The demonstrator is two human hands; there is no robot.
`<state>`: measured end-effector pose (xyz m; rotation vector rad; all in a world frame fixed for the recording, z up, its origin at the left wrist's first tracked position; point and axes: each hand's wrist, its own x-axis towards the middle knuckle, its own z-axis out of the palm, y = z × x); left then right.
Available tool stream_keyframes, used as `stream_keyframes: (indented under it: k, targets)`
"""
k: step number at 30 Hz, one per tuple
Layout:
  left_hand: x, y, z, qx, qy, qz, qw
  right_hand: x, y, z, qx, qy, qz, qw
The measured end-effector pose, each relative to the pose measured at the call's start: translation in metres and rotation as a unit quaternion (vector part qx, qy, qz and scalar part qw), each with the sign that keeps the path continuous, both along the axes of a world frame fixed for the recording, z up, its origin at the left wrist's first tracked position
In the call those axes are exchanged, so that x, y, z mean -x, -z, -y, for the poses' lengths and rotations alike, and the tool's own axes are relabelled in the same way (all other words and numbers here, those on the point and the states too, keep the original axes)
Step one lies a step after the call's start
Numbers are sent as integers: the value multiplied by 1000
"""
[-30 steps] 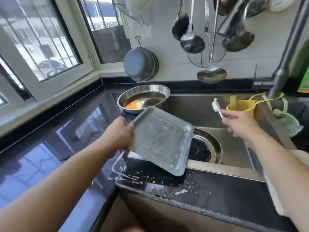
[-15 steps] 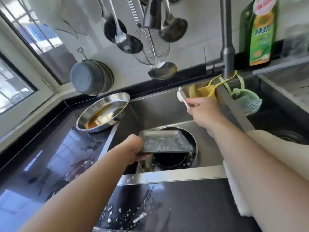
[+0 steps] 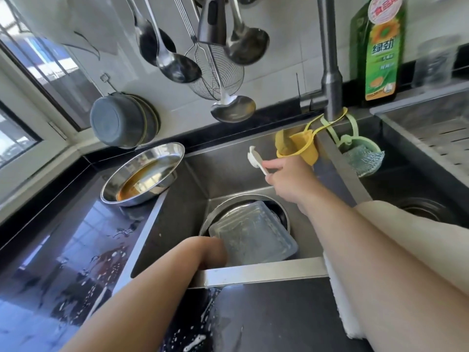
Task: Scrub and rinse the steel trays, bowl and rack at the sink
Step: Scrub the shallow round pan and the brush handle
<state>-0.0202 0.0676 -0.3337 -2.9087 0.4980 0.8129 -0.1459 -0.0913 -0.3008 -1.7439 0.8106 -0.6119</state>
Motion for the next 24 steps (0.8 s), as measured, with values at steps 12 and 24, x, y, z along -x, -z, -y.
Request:
stream_keyframes:
  k: [12,24]
  targets:
    - [-17,-25,-1,247,71,93,962,6,6,-7,80,-75,-113,987]
    - [-106,-97,-69,620,-380,-135,673,-18,10,-26,117,-143,-176,967]
